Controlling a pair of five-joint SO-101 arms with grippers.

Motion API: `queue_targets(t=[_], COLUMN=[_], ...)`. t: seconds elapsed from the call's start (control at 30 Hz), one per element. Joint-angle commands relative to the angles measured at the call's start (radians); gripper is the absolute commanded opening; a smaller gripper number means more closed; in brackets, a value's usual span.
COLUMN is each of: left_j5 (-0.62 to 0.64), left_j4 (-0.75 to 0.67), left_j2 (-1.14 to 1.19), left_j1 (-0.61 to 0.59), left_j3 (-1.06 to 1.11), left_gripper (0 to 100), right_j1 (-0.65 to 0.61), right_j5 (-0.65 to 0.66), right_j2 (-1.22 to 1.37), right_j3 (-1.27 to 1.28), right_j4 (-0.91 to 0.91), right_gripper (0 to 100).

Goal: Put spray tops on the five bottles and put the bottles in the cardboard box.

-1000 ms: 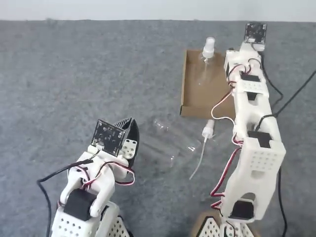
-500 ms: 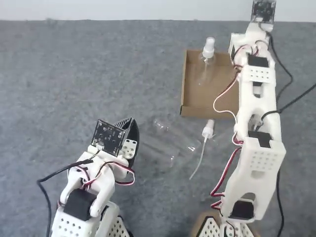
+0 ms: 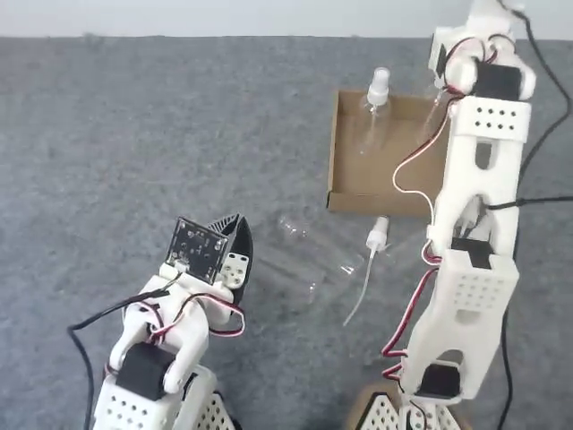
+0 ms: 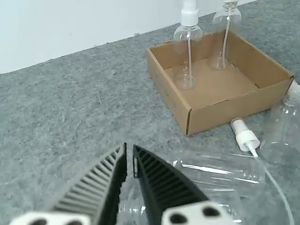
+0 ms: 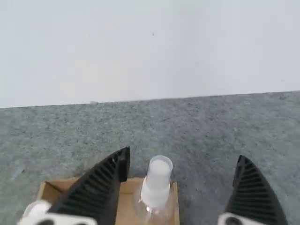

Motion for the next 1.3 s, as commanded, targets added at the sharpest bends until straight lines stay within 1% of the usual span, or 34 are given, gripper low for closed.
queue_targets(t=[0.0,0.27,0.33,0.37,0.53,0.6,0.67,0.83,0.97,1.03,1.1,1.27], left_j5=[0.003,0.003,0.003,0.003,0.003,0.003,0.003,0.003,0.003,0.003,0.003,0.003], left_j4=[-0.025,-0.026,-0.026,-0.026,-0.028,-0.037,-0.040,-0.038,-0.038,-0.038,-0.038,-0.043], left_j2=[-0.012,-0.012,-0.012,-0.012,-0.012,-0.012,-0.012,-0.012,-0.012,-0.012,-0.012,-0.012], left_j1=[-0.006,-0.006,-0.006,-0.006,-0.006,-0.006,-0.006,-0.006,-0.006,-0.006,-0.006,-0.006], left_j3=[-0.008,-0.008,-0.008,-0.008,0.001,0.005,0.007,0.007,0.007,0.007,0.007,0.019], left_gripper=[1,1,1,1,1,1,1,1,1,1,1,1], right_j1=[0.001,0.001,0.012,0.028,0.081,0.119,0.156,0.216,0.272,0.288,0.295,0.331], right_j5=[-0.003,-0.002,-0.002,-0.002,0.000,0.002,0.014,0.137,0.150,0.150,0.153,0.175], right_j2=[-0.039,-0.028,-0.030,-0.031,-0.041,-0.039,-0.041,-0.041,-0.042,-0.048,-0.091,-0.348], right_j3=[-0.209,-0.555,-0.588,-0.595,-0.588,-0.586,-0.586,-0.585,-0.585,-0.535,-0.417,0.095], right_j4=[0.226,0.657,0.665,0.665,0.667,0.668,0.670,0.671,0.673,0.673,0.673,0.667], right_gripper=[28.4,28.4,27.5,25.2,5.2,0.2,2.1,4.1,4.1,4.1,4.3,4.6])
